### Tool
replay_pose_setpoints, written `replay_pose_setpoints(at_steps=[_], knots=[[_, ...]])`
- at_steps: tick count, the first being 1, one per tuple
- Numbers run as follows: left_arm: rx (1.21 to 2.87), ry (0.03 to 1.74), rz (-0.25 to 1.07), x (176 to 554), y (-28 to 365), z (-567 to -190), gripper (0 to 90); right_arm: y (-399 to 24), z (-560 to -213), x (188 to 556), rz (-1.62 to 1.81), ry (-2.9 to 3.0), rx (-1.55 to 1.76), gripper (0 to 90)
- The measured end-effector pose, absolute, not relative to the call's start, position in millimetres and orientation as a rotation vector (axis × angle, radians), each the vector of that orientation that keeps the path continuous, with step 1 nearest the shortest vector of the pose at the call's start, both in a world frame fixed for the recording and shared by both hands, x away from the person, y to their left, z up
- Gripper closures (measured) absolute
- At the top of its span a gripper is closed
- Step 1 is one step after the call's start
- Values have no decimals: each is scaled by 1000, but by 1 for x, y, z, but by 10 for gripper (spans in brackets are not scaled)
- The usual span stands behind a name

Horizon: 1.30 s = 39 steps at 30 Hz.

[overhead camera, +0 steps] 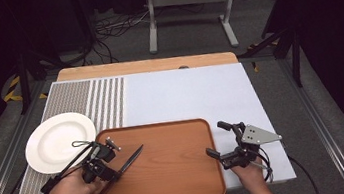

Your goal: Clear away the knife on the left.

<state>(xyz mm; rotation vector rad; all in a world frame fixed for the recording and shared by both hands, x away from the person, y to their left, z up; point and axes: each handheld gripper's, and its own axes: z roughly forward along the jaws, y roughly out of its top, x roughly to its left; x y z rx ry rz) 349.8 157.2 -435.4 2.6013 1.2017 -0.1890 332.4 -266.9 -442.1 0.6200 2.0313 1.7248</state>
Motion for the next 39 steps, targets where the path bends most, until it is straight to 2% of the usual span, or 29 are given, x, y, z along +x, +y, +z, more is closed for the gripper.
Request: replay_pose_setpoints(at_steps=[9, 11, 12, 16, 19, 21, 23, 26, 29, 30, 31, 33, 37, 39], knots=[[2609, 1190, -189, 350, 157, -436, 762, -267, -442, 332, 1723, 2033, 620, 16], [2608, 1155, -137, 351, 159, -434, 691, -267, -442, 332, 1723, 2033, 620, 16], [2564, 1167, -159, 349, 159, -433, 650, -267, -442, 332, 1724, 2033, 620, 16], [2539, 1091, -107, 349, 162, -428, 518, -267, -442, 332, 1724, 2034, 619, 16], [2526, 1041, -78, 349, 163, -425, 443, -267, -442, 332, 1724, 2033, 617, 16], [2538, 997, -75, 349, 162, -422, 426, -267, -442, 332, 1724, 2033, 618, 16], [2551, 963, -78, 350, 161, -420, 355, -267, -442, 332, 1723, 2034, 617, 16], [2574, 925, -105, 353, 159, -419, 336, -267, -442, 332, 1722, 2034, 616, 16], [2570, 885, -72, 352, 158, -418, 349, -267, -442, 332, 1724, 2033, 615, 16], [2570, 864, -58, 351, 157, -416, 370, -267, -442, 332, 1724, 2033, 615, 16], [2573, 834, -46, 350, 157, -415, 442, -267, -442, 332, 1722, 2034, 615, 16], [2584, 732, -11, 348, 156, -413, 474, -267, -442, 332, 1721, 2035, 616, 16], [2613, 612, -10, 348, 152, -411, 665, -266, -442, 333, 1721, 2036, 612, 16], [2622, 564, 15, 348, 150, -411, 798, -266, -442, 333, 1723, 2035, 615, 16]])
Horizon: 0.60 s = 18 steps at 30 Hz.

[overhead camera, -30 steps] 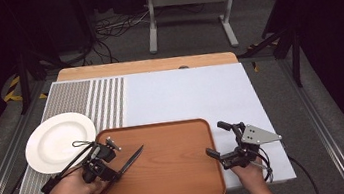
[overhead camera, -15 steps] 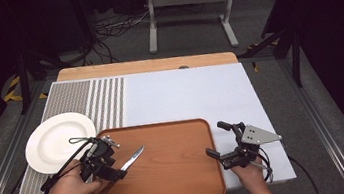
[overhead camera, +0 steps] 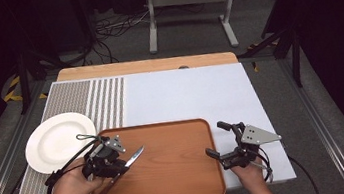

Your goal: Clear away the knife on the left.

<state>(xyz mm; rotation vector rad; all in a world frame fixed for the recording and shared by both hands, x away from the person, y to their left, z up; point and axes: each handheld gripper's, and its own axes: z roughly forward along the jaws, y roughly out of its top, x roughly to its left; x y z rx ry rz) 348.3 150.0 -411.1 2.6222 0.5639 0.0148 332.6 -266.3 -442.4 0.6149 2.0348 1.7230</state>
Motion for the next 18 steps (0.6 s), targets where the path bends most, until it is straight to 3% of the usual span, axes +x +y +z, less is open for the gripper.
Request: replay_pose_setpoints(at_steps=[2, 18], knots=[[2624, 539, 41, 349, 149, -411, 900, -266, -442, 332, 1724, 2033, 616, 16], [2741, 392, -20, 357, 136, -424, 900, -267, -443, 333, 1726, 2034, 618, 16]])
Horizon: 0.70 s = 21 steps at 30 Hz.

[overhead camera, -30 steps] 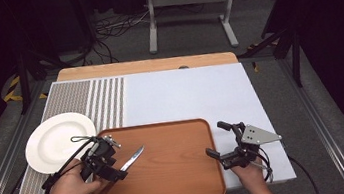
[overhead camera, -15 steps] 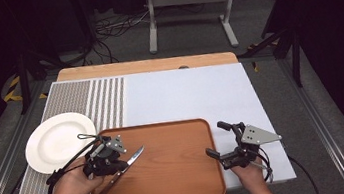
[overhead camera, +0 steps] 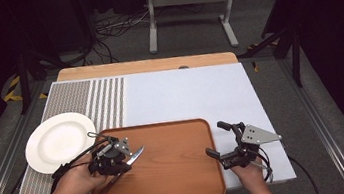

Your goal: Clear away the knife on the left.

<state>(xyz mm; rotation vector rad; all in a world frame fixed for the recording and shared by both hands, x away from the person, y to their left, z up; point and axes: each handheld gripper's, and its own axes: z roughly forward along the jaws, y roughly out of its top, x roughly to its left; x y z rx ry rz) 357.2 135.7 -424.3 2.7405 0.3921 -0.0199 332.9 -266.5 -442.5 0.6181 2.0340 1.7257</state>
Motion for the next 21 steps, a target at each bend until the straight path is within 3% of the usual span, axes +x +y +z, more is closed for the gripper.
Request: replay_pose_setpoints(at_steps=[21], knots=[[2864, 314, -91, 355, 127, -435, 900, -267, -443, 333, 1723, 2035, 621, 16]])
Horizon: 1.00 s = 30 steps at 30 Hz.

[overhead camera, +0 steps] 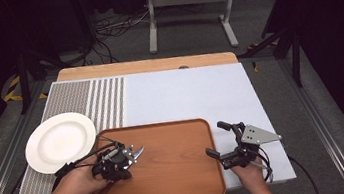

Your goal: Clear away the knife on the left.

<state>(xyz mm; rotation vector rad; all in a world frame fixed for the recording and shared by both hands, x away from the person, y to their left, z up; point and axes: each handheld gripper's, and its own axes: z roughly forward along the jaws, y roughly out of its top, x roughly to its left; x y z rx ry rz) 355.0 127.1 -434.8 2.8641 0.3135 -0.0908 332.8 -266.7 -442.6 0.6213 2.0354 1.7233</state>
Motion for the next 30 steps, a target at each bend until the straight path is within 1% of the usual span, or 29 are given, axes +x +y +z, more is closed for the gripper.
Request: replay_pose_setpoints(at_steps=[16, 26, 30], knots=[[2864, 378, -67, 362, 132, -434, 900, -267, -443, 333, 1720, 2038, 617, 17], [2858, 445, -52, 367, 138, -434, 900, -267, -443, 333, 1719, 2038, 617, 18], [2849, 500, -44, 369, 142, -435, 900, -267, -443, 333, 1717, 2039, 618, 18]])
